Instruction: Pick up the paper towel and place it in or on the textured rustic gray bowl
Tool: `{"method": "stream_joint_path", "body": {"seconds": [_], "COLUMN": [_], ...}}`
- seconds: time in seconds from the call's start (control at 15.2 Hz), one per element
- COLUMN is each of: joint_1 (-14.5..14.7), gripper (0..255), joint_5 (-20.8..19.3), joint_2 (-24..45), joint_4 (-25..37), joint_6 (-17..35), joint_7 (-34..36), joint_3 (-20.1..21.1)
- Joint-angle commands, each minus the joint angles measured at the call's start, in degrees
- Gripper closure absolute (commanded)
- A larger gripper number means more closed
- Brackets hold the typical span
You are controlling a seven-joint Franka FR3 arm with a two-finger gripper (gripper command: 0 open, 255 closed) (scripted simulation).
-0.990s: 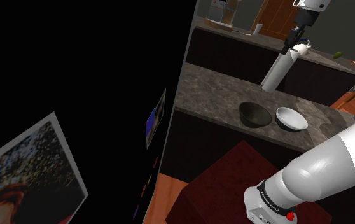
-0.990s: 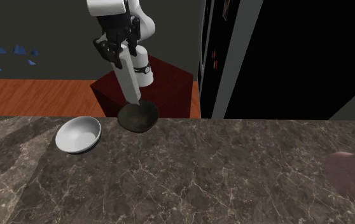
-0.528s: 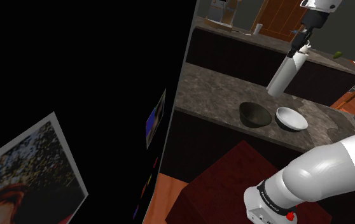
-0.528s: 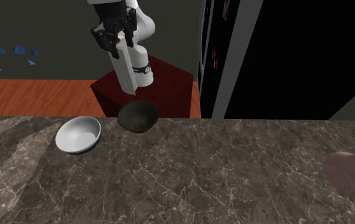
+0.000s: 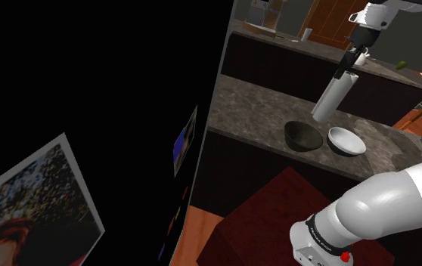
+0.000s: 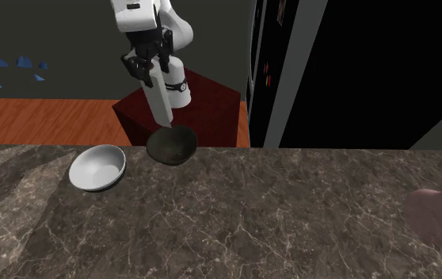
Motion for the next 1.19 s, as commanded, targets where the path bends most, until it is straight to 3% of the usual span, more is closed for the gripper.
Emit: {"method": "stream_joint_path", "body": {"seconds": [0.0, 1.12], "joint_1": [-0.03, -0.56], "gripper": [255, 255], "joint_5": [-0.18, -0.95], "joint_2": [-0.52, -1.3], "joint_4": [-2.12, -15.99], "joint_6": [1.66, 14.82], "joint_7": [0.33, 0.78], "joint_3": [0.1, -0.72]}}
